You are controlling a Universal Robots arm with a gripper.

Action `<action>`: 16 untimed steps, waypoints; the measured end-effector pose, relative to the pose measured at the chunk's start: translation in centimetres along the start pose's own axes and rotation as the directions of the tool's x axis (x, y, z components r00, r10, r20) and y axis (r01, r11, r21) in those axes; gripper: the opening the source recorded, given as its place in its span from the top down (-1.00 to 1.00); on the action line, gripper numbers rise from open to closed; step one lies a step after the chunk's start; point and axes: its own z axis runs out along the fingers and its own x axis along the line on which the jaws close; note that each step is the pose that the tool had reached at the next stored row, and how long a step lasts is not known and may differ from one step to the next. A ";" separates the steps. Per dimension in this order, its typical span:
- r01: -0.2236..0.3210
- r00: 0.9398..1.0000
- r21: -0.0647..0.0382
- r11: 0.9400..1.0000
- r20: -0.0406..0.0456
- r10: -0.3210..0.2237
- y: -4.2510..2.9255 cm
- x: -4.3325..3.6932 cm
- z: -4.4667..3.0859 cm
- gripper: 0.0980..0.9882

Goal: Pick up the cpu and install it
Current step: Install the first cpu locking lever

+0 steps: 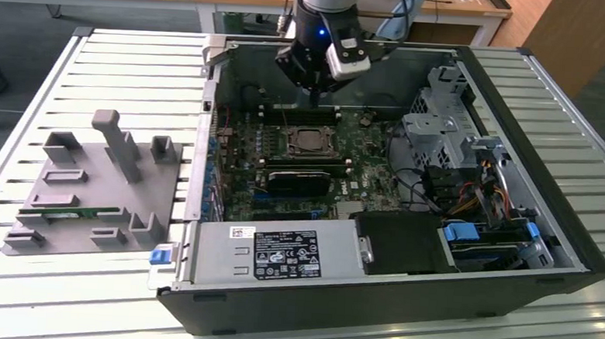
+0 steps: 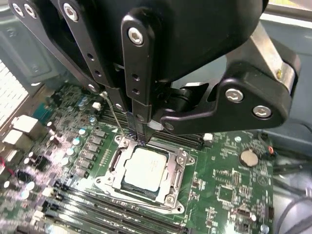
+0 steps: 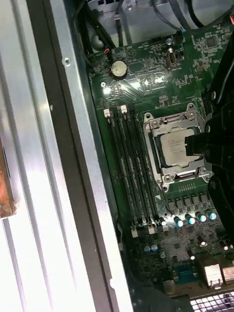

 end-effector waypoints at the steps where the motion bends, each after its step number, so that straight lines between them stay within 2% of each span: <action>1: 0.018 1.000 0.000 1.000 -0.001 -0.018 0.00 0.00 0.01 0.98; 4: 0.073 0.997 -0.001 0.997 -0.003 -0.073 0.00 0.00 0.05 0.98; 7: 0.127 0.992 -0.001 0.992 -0.005 -0.127 0.00 0.00 0.07 0.98; 8: 0.158 0.987 -0.002 0.988 -0.007 -0.158 0.00 0.00 0.07 0.98; 10: 0.187 0.982 -0.002 0.982 -0.008 -0.187 0.00 0.00 0.08 0.98; 16: 0.273 0.962 -0.004 0.962 -0.011 -0.273 0.00 0.00 0.10 0.98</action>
